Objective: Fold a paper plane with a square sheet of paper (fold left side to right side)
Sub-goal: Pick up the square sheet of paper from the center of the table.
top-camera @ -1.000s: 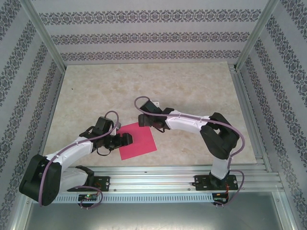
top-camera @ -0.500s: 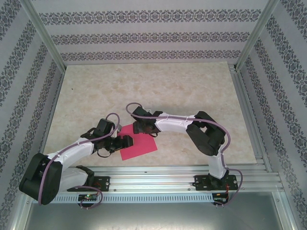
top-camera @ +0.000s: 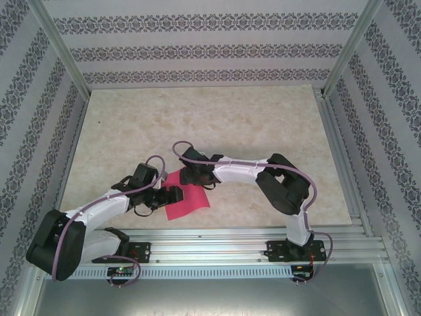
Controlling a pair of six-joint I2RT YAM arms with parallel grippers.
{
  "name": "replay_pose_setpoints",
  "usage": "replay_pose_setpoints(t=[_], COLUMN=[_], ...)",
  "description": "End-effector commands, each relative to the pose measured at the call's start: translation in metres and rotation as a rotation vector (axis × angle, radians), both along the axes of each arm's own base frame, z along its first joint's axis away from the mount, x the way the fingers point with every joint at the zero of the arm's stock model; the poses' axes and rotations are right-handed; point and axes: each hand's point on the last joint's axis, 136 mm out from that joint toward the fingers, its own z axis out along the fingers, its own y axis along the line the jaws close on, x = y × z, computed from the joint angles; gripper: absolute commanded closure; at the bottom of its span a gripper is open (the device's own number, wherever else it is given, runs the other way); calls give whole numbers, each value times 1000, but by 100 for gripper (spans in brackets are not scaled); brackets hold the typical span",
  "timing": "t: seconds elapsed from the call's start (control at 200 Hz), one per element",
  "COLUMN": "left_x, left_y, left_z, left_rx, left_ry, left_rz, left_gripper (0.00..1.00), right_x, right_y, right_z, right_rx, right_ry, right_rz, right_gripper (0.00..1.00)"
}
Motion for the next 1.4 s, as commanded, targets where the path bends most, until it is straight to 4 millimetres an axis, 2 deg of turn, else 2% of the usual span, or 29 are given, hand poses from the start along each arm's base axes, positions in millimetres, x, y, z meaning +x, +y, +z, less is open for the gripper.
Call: replay_pose_setpoints(t=[0.0,0.115,0.245,0.38,0.555,0.704,0.819,0.969,1.059,1.249,1.394], left_x=[-3,-1,7,21,42,58,69,73,74,73,68], left_y=[3,2,-2,-4,-5,-15,-31,-57,-72,-96,-111], left_z=[-10,-8,2,30,76,119,157,210,238,276,285], left_rx=[27,23,6,3,-6,-66,-163,-338,-440,-596,-641], left_ry=[1,-9,-46,-136,-276,-401,-495,-589,-629,-656,-654], left_rz=[2,2,2,-4,4,-7,-45,-141,-206,-315,-388], left_gripper=[19,19,18,16,13,11,9,8,7,7,7], right_x=[-27,-24,-20,-14,-1,10,16,9,-3,-29,-41], right_y=[31,25,15,-3,-33,-70,-103,-138,-154,-166,-163], right_z=[12,13,19,32,61,99,139,198,231,285,312], right_rx=[122,116,149,181,308,433,559,734,800,887,961], right_ry=[61,57,55,26,-52,-162,-269,-396,-463,-571,-590], right_rz=[85,83,65,39,1,-9,-7,58,109,202,252], right_gripper=[35,44,59,72,73,73,74,74,74,74,75])
